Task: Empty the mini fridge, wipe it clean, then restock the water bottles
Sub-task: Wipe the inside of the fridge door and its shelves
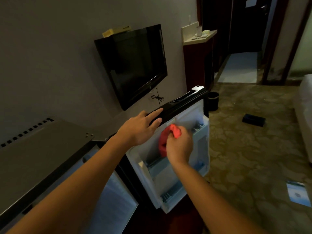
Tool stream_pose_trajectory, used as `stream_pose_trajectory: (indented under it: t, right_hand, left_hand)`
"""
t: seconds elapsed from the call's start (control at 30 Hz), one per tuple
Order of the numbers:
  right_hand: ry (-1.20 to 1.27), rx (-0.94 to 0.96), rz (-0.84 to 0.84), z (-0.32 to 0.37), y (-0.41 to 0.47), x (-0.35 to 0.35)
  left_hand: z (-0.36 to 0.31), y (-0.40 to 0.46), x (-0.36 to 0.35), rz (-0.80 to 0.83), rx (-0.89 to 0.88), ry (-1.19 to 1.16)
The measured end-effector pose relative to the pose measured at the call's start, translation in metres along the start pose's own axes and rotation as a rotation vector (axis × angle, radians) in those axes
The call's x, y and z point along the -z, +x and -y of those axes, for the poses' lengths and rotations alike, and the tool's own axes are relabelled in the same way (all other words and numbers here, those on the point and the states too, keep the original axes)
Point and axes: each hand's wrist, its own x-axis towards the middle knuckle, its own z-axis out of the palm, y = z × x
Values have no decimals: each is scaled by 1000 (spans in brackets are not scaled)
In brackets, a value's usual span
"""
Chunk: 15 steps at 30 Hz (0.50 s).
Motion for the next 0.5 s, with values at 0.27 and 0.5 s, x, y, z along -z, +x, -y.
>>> stream_pose_trajectory:
  t: [0.27,0.5]
  right_hand:
    - [29,87,107,0,-59,-31]
    - [-95,264,175,-6,-57,-22]
  left_hand:
    - [1,0,0,-12,8,-4]
    - [-1,-2,0,-18,-1,5]
